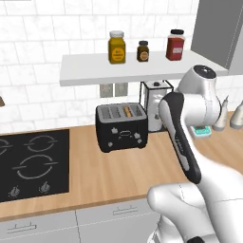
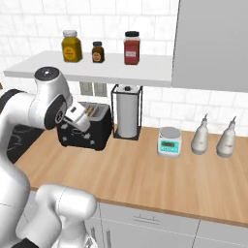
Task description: Start the toaster. Once the lever pops up, take the bread to the plate on the dining counter.
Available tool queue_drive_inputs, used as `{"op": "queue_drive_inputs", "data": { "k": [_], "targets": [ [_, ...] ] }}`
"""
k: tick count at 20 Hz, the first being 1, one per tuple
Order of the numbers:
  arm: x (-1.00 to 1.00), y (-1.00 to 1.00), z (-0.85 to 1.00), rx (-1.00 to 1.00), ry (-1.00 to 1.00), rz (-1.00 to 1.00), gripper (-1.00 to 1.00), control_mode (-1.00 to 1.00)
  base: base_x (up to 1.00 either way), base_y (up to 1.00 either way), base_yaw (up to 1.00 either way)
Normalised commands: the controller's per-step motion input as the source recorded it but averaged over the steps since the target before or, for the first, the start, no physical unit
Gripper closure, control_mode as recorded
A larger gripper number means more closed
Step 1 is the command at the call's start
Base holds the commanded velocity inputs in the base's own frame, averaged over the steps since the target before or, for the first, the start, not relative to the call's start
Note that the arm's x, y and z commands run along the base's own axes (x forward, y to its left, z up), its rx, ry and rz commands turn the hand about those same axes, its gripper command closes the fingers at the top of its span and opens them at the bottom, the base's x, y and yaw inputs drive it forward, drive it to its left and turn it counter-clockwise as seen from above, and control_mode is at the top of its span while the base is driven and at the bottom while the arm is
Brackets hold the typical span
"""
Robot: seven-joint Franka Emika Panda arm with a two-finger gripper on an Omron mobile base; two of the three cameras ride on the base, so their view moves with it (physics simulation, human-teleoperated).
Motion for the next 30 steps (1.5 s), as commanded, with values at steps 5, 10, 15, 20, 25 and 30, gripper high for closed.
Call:
{"op": "queue_drive_inputs", "data": {
  "k": [5, 10, 15, 20, 25, 30],
  "targets": [
    [-0.07, 0.23, 0.09, -0.15, -0.19, 0.22, -1.0, -1.0, 0.0, 0.0, 0.0],
    [0.0, 0.16, 0.2, -0.17, -0.23, 0.19, -1.0, -1.0, 0.0, 0.0, 0.0],
    [0.0, 0.1, 0.23, -0.13, -0.15, 0.13, -1.0, -1.0, 0.0, 0.0, 0.0],
    [0.0, 0.06, 0.12, -0.08, -0.07, 0.06, -1.0, -1.0, 0.0, 0.0, 0.0],
    [0.0, 0.0, 0.0, 0.0, 0.0, 0.0, -1.0, -1.0, 0.0, 0.0, 0.0],
    [0.0, 0.0, 0.0, 0.0, 0.0, 0.0, -1.0, -1.0, 0.0, 0.0, 0.0]
  ]
}}
